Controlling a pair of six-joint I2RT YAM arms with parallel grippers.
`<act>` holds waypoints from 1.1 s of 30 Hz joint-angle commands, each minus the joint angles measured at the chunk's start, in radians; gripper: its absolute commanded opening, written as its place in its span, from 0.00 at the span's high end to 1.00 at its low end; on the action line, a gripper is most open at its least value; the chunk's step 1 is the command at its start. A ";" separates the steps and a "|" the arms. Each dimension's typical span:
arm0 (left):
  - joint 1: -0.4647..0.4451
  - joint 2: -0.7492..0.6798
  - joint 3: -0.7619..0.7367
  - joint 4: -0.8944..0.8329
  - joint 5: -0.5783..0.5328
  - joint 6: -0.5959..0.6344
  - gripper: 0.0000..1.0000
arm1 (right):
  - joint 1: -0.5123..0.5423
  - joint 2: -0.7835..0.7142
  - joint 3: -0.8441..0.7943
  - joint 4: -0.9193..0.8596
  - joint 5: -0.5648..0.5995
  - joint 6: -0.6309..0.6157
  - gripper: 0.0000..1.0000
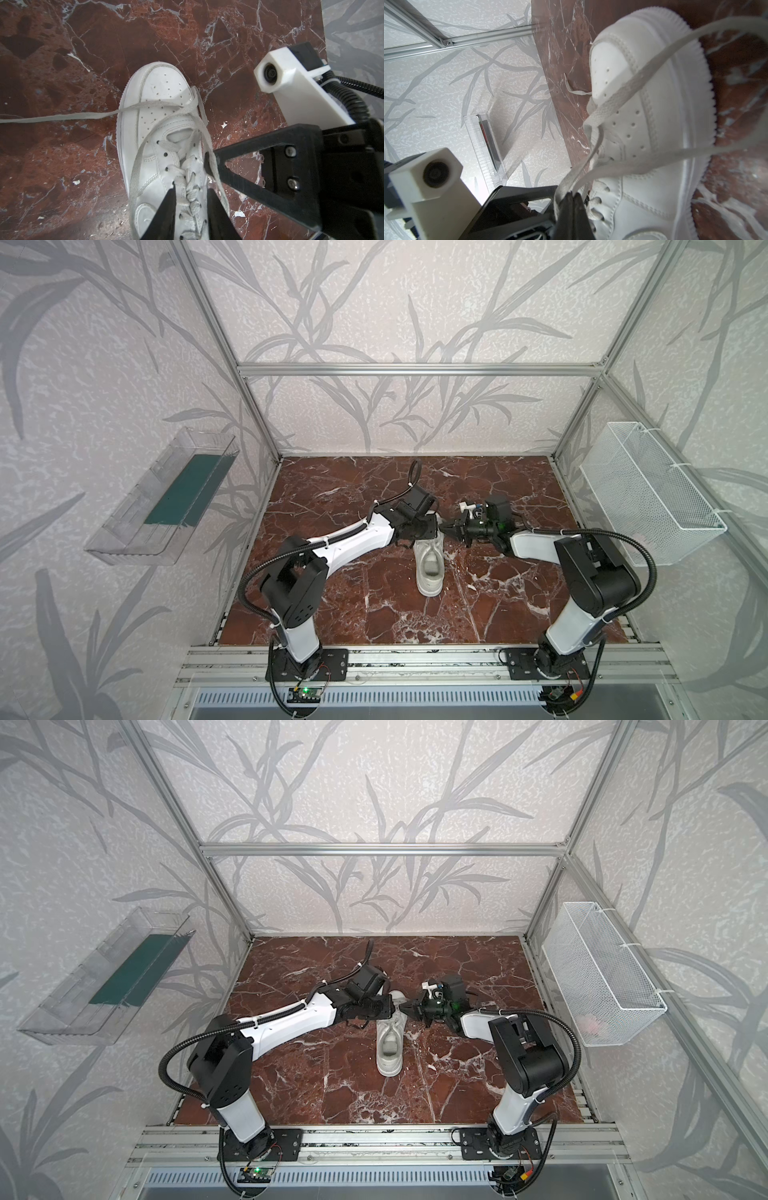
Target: Tie the shoes
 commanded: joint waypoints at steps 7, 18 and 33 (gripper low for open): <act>-0.001 -0.045 -0.014 0.013 0.017 -0.013 0.73 | 0.004 0.008 -0.010 0.072 -0.024 0.036 1.00; -0.001 -0.024 -0.007 0.024 0.039 -0.018 0.78 | 0.004 0.003 -0.008 0.061 -0.027 0.026 1.00; -0.001 -0.009 -0.007 0.041 0.058 -0.031 0.82 | 0.010 0.001 0.002 0.068 -0.041 0.035 1.00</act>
